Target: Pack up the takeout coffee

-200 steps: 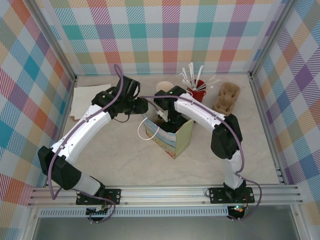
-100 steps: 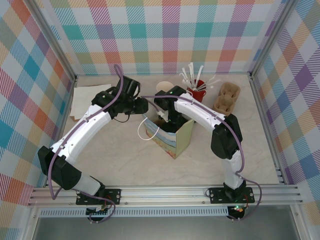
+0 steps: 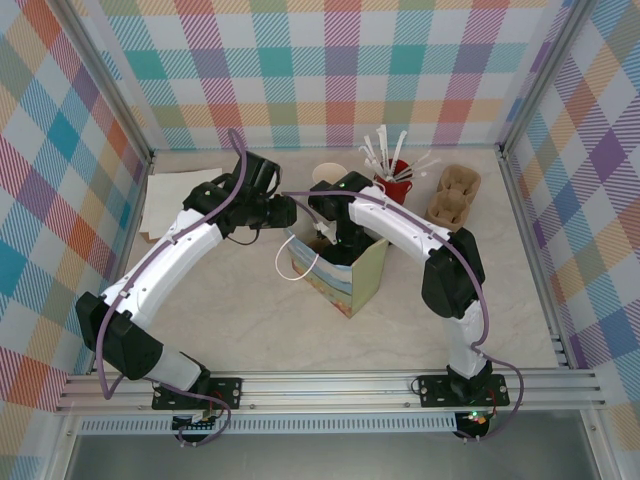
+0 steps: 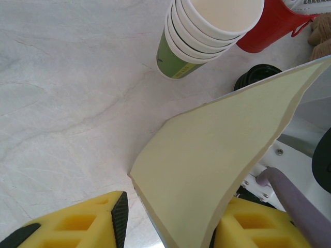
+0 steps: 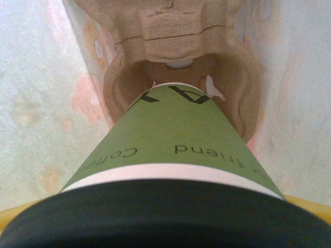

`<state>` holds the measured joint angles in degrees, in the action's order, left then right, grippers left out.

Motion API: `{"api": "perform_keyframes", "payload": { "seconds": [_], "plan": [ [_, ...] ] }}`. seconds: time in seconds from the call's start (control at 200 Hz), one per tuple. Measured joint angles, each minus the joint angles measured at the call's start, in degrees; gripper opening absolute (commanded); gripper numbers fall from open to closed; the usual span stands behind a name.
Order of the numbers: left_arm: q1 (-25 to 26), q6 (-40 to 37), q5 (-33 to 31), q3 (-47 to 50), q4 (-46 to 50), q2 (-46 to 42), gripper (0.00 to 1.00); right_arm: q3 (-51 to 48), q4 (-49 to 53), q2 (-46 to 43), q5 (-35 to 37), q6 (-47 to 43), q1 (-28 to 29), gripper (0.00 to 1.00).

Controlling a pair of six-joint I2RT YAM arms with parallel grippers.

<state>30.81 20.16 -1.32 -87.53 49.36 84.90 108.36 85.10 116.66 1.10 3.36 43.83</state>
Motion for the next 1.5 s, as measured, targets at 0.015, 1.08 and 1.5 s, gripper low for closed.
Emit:
{"api": "perform_keyframes", "payload": {
  "seconds": [0.015, 1.08, 1.5],
  "plan": [
    [0.0, 0.0, 0.0, 0.0, 0.0, 0.0, 0.43, 0.0, 0.0, 0.0, 0.0, 0.0, 0.0, 0.69],
    [0.0, 0.0, 0.0, 0.0, 0.0, 0.0, 0.44, -3.5, -4.6, 1.8, -0.3, 0.0, -0.8, 0.69],
    [0.0, 0.0, 0.0, 0.0, 0.0, 0.1, 0.44, -4.8, -6.0, 1.8, -0.7, 0.0, -1.1, 0.69]
  ]
}}
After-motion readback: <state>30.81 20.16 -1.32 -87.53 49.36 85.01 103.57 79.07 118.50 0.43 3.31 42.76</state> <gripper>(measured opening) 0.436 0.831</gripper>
